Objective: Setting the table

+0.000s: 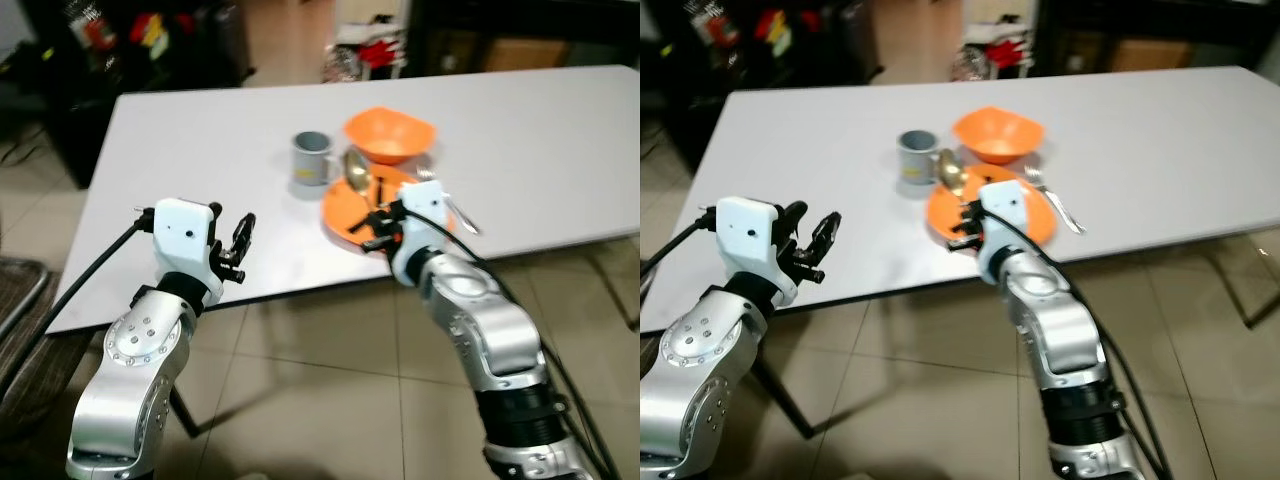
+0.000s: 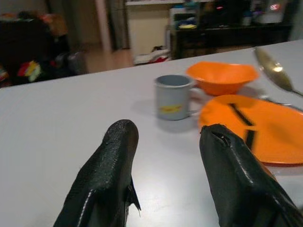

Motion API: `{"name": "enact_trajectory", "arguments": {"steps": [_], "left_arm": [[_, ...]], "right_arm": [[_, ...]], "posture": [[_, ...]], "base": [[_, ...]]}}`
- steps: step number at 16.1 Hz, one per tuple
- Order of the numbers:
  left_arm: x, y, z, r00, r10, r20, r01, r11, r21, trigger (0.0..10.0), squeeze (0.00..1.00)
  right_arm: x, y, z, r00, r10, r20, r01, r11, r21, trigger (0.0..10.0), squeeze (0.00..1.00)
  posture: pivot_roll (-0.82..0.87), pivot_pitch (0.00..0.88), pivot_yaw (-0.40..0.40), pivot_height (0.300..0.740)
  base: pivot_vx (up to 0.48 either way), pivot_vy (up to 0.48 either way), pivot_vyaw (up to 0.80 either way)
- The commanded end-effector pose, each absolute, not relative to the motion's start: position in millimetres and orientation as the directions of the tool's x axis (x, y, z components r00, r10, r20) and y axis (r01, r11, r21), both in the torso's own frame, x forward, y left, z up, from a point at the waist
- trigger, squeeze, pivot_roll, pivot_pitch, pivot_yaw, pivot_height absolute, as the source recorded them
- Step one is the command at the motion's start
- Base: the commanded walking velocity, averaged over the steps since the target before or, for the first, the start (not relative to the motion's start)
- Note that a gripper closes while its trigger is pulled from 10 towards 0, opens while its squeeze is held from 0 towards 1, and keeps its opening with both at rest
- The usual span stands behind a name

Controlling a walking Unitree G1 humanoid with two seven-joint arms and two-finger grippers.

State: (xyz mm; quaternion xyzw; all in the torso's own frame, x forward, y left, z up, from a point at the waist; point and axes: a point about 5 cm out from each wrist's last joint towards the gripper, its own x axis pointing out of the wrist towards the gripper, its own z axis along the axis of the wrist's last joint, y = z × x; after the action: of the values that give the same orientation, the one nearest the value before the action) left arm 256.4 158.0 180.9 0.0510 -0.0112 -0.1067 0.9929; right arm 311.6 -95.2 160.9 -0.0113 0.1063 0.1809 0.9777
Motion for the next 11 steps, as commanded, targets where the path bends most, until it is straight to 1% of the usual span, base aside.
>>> {"name": "enact_trajectory", "arguments": {"steps": [1,3,4,7,11], "left_arm": [[255.1,161.8,182.2,0.98,-0.201,0.014,0.198,0.974,0.112,10.0,0.0],[254.0,162.7,181.9,0.98,-0.197,0.013,0.195,0.974,0.113,10.0,0.0],[253.3,163.4,181.8,0.981,-0.195,0.011,0.192,0.975,0.113,10.0,0.0],[250.4,166.4,180.4,0.98,-0.198,-0.002,0.196,0.972,0.125,10.0,0.0],[245.6,172.4,176.7,0.975,-0.221,-0.031,0.223,0.964,0.144,10.0,0.0]], "right_arm": [[310.8,-88.8,166.8,0.908,0.373,-0.19,-0.377,0.926,0.017,10.0,0.0],[310.3,-86.4,165.9,0.893,0.404,-0.196,-0.411,0.912,0.009,10.0,0.0],[309.4,-84.6,165.0,0.885,0.419,-0.2,-0.418,0.907,0.05,10.0,0.0],[309.0,-80.9,161.9,0.869,0.437,-0.232,-0.442,0.896,0.034,10.0,0.0],[307.9,-75.1,150.0,0.857,0.406,-0.316,-0.427,0.904,0.001,10.0,0.0]], "posture": [[-0.07,0.03,0.005,0.74],[-0.07,0.029,0.005,0.74],[-0.07,0.029,0.005,0.74],[-0.06,0.033,0.001,0.74],[-0.06,0.036,0.002,0.74]], "base": [[0.341,0.0,0.8],[0.343,0.0,0.75],[0.349,0.0,0.0],[0.0,0.0,0.0],[0.0,0.0,0.0]]}}
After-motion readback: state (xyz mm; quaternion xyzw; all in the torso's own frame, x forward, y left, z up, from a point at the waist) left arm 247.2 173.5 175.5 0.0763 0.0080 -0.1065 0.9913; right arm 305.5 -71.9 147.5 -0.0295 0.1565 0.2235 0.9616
